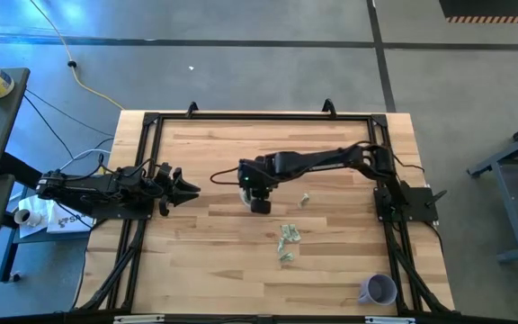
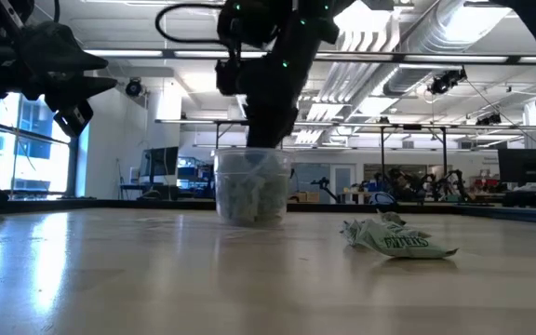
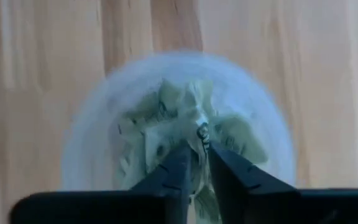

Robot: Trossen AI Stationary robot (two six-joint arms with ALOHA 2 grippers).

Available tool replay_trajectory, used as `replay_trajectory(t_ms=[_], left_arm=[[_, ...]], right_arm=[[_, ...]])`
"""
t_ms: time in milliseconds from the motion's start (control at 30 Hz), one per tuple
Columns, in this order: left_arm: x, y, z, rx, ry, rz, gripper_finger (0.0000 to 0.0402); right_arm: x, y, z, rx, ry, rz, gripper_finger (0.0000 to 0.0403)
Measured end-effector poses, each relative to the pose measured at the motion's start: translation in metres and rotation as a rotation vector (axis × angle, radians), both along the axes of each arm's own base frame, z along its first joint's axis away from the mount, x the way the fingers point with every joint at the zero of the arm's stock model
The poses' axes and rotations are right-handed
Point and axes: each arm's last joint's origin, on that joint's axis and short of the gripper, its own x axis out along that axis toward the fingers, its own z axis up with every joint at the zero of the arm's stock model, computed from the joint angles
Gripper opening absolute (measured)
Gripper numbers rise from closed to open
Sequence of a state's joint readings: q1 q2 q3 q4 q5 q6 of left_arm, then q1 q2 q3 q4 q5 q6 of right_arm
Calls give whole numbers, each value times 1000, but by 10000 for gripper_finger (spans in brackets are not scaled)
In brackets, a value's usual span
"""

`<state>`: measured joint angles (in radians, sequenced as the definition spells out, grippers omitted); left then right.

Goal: Pick and place Stevia / Truvia into bins
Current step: Put the white stevia packet into the transparent container

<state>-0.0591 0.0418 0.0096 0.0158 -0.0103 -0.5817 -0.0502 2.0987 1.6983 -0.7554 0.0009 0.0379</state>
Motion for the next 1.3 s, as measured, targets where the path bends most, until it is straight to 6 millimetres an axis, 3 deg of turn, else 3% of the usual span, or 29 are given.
replay_trajectory(t_ms=[167,267,467,600,733,900,1067,1200,1300], left_arm=[[0,0,0,0,0,0,156],[0,0,0,0,0,0,156],[0,0,0,0,0,0,156],[0,0,0,0,0,0,156],[0,0,0,0,0,0,156],[0,0,0,0,0,0,156],[0,0,0,0,0,0,156],[0,0,0,0,0,0,156],[0,0,0,0,0,0,156]], right_arm=[[1,0,29,-28,-5,33,100],[-6,2,37,-46,76,76,131],[-41,17,45,-83,301,278,171],[-74,25,29,-106,379,364,178],[-97,26,9,-145,346,379,180],[-108,23,-22,-149,293,409,197],[-124,18,-51,-134,351,399,231],[-132,16,-62,-190,385,381,243],[-133,14,-65,-171,368,344,229]])
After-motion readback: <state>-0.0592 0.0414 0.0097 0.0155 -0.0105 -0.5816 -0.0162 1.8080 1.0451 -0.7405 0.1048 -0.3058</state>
